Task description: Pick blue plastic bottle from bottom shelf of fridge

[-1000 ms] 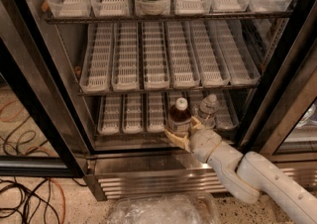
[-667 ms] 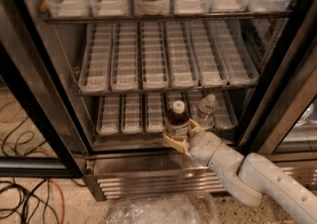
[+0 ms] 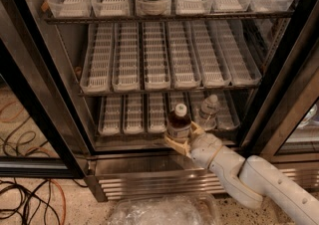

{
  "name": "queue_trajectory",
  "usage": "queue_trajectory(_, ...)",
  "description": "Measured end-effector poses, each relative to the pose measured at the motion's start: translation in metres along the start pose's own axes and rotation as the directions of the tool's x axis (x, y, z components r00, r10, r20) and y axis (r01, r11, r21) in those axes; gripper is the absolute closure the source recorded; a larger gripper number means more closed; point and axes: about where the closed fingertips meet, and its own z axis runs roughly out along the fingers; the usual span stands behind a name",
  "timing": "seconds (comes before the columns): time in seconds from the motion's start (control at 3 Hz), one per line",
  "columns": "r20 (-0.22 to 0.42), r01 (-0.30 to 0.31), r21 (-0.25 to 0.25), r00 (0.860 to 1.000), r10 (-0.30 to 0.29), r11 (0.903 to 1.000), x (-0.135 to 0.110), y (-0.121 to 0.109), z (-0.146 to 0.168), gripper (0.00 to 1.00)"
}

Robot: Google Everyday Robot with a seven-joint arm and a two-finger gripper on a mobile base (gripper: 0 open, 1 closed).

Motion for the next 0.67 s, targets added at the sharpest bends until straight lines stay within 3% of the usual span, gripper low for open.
queue_trajectory(0.33, 0.0, 0.0, 0.0, 1.0, 0.0, 1.0, 0.0, 0.0, 0.0, 1.0)
queue_trajectory(0.67, -0.012, 0.037, -0.026, 0.999, -0.037, 0.999, -0.01, 0.0065, -0.0048, 1.0)
